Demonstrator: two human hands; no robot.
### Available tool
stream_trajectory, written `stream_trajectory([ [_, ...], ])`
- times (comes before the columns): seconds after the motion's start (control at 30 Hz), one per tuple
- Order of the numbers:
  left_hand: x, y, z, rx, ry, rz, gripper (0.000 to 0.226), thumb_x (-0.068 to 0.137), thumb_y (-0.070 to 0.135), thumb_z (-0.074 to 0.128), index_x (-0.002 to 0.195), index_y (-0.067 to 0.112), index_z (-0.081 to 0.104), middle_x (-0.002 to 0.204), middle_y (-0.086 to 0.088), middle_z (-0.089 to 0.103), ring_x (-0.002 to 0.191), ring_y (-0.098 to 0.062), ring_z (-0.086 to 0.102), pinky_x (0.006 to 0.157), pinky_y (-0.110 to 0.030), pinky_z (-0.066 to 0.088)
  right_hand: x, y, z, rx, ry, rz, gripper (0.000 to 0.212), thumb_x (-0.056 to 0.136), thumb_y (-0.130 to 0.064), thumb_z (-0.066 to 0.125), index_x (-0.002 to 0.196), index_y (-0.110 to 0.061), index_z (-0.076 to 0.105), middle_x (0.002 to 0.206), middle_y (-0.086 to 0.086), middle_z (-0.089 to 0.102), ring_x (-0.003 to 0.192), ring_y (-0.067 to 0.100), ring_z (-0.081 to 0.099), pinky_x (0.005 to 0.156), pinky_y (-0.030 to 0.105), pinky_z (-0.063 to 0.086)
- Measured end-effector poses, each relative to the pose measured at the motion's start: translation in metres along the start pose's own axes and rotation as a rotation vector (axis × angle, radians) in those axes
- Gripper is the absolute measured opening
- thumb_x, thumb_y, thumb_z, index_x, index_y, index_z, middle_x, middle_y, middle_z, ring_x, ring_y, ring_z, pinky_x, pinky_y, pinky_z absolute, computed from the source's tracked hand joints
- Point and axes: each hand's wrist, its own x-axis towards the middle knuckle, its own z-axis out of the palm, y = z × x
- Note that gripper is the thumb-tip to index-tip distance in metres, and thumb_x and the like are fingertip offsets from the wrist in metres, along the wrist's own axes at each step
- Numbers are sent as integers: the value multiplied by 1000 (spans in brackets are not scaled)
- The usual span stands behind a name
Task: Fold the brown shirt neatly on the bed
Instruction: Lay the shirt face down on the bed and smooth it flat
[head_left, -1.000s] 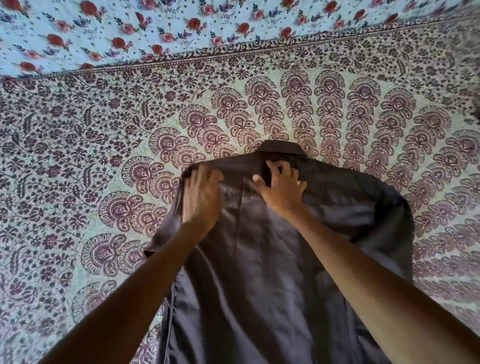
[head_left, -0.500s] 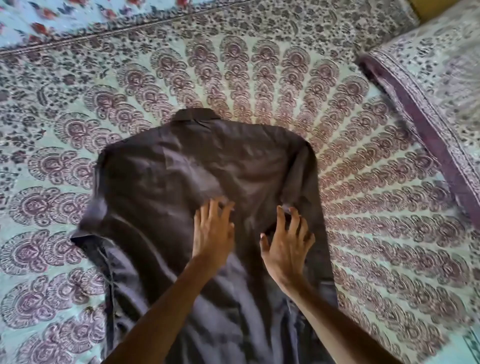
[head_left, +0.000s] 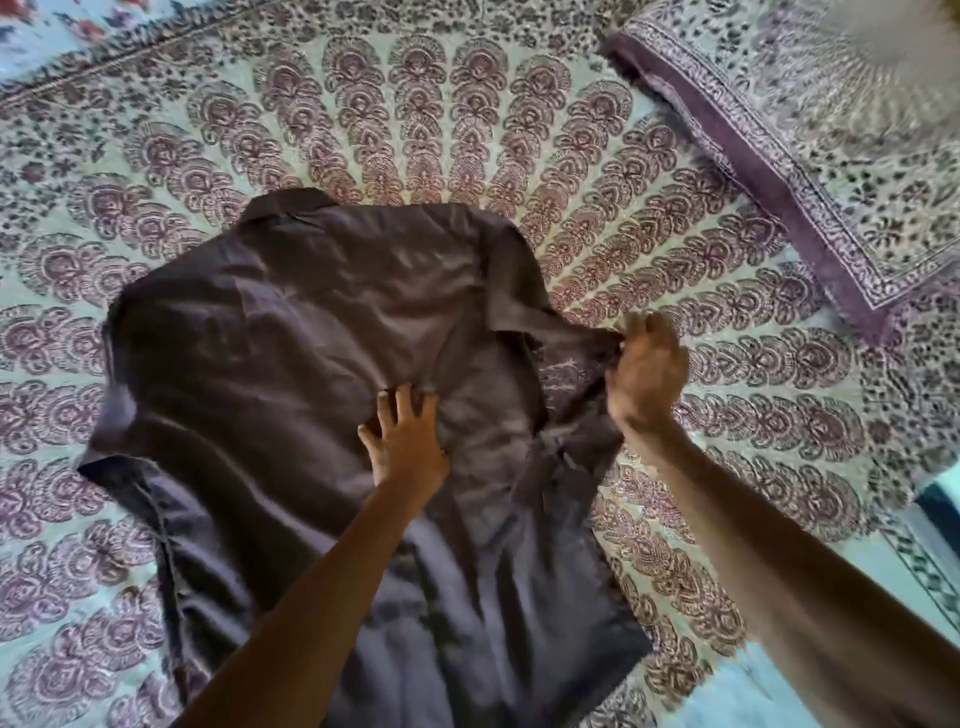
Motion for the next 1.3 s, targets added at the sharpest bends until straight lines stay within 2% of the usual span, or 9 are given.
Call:
stream_trajectory([
  [0.13,-8,18,-2,59,89,76,65,72,20,70,133,23,45,140,-9,37,126,-36,40,103,-49,35,8,9,-29,112,11,-98,44,74,-17,71,116,-15,59,116,8,60,106,26,55,89,40,48],
  [0.27,-44,35,19,107,40,257,65,74,19,68,133,28,46,137,-6,41,118,-30,47,95,-43,43,-67,-8,-34,269,-314,-297,18,80,-10,66,93,-22,64,94,0,63,84,18,60,71,33,49],
  [0.4,-97,47,50,96,-5,339,53,74,25,61,126,30,51,133,-4,46,113,-29,50,87,-41,48,-158,8,-14,129,-631,-77,25,85,-22,60,110,-18,58,106,7,63,96,29,63,75,36,51],
  [0.53,-143,58,75,69,-37,396,63,72,34,62,133,37,44,129,-1,48,111,-26,51,85,-42,50,-223,46,-12,130,-626,192,59,81,-37,72,126,-9,47,119,14,56,104,32,58,83,44,53],
  [0.73,-169,68,102,86,15,523,67,74,39,65,137,39,40,130,-2,48,110,-25,52,83,-42,51,-264,86,-23,181,-573,364,19,93,-34,61,86,-17,64,82,4,73,63,17,60,56,23,41],
  [0.87,-182,75,114,82,24,589,59,77,41,62,134,36,47,128,-2,49,108,-26,52,82,-41,50,-278,99,-28,194,-436,427,22,98,-25,52,90,-10,66,84,10,73,74,25,69,60,25,42],
  [1.03,-214,77,126,7,-87,601,53,84,33,55,136,30,45,132,-2,44,115,-27,46,89,-41,48,-300,108,-33,357,-612,487,35,90,-46,59,94,-11,66,92,12,71,89,31,66,72,34,49],
  [1.2,-233,80,146,-247,-114,486,41,86,31,52,127,23,54,120,-6,51,109,-29,53,87,-44,50,-314,120,-44,587,-635,499,47,79,-49,71,54,-16,49,52,-5,54,55,16,50,51,26,33],
  [1.3,-234,82,152,-268,-86,458,37,88,27,49,125,26,56,117,-4,52,109,-26,54,88,-42,49,-321,128,-46,557,-753,413,36,76,-51,66,73,-16,66,72,4,70,69,18,62,61,28,42],
])
